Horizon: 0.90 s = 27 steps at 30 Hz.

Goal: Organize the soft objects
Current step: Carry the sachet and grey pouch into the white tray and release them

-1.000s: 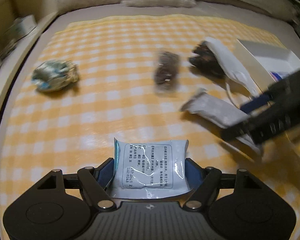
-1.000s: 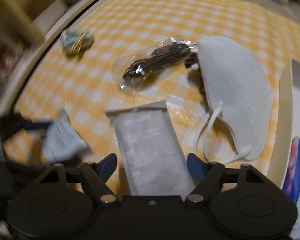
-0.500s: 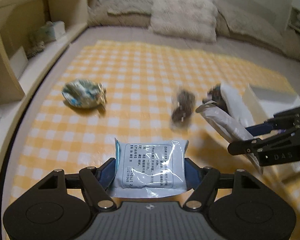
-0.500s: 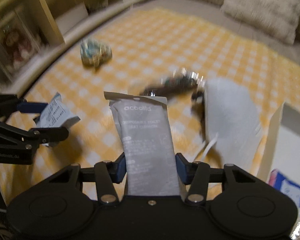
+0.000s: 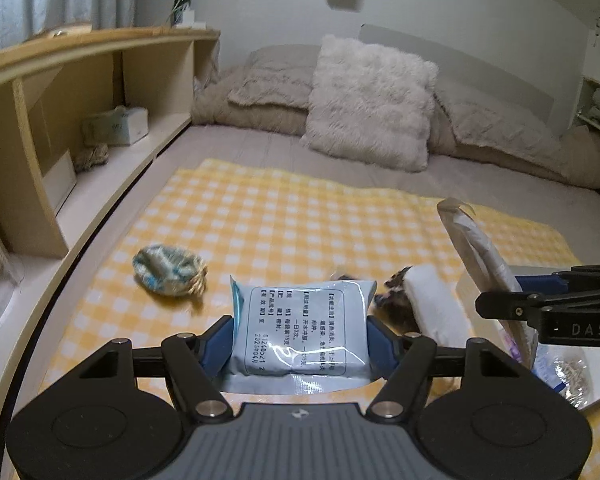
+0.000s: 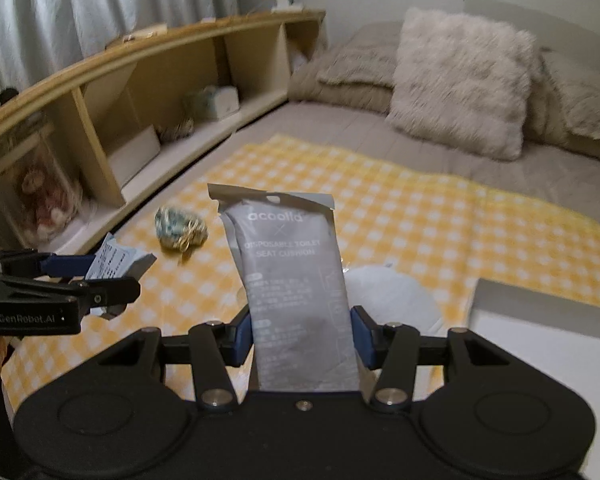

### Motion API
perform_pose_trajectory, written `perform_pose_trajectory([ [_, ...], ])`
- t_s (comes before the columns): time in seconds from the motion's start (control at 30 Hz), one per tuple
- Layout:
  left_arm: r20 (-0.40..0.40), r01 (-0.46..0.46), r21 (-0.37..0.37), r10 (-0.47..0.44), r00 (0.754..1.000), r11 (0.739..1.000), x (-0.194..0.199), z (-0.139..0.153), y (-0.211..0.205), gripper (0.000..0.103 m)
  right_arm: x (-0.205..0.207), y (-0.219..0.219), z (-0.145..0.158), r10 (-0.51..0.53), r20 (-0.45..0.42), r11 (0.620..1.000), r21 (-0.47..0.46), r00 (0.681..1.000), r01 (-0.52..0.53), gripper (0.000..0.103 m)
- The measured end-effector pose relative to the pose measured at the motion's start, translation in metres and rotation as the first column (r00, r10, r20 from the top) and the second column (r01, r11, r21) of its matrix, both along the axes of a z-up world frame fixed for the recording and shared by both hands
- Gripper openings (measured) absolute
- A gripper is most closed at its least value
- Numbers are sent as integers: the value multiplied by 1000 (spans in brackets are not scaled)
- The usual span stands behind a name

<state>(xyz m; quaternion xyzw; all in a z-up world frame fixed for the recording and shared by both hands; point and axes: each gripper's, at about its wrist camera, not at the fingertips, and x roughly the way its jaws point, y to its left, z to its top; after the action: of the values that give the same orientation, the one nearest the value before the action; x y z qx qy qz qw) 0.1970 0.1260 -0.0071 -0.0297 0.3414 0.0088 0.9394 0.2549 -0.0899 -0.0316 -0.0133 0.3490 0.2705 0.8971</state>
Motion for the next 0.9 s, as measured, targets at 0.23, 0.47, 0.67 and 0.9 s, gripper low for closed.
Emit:
perform_pose_trajectory([
  [0.23, 45, 54, -11, -53, 998, 999, 4, 12, -36, 69, -9, -36, 16, -76, 39, 997, 10, 996, 76, 51],
  [0.47, 71, 120, -29, -118, 991, 992, 16, 16, -80, 69, -14, -82, 23, -153, 57, 988, 16, 987, 152, 51],
  [0.67, 90, 204, -51, -199, 976, 978, 30, 16, -126, 69, -19, -131, 26, -229, 61, 973, 15, 971, 229, 51],
  [0.9, 86, 306, -67, -300, 950, 950, 42, 8, -182, 69, -22, -189, 24, -329, 50, 944, 22, 943, 328, 51],
])
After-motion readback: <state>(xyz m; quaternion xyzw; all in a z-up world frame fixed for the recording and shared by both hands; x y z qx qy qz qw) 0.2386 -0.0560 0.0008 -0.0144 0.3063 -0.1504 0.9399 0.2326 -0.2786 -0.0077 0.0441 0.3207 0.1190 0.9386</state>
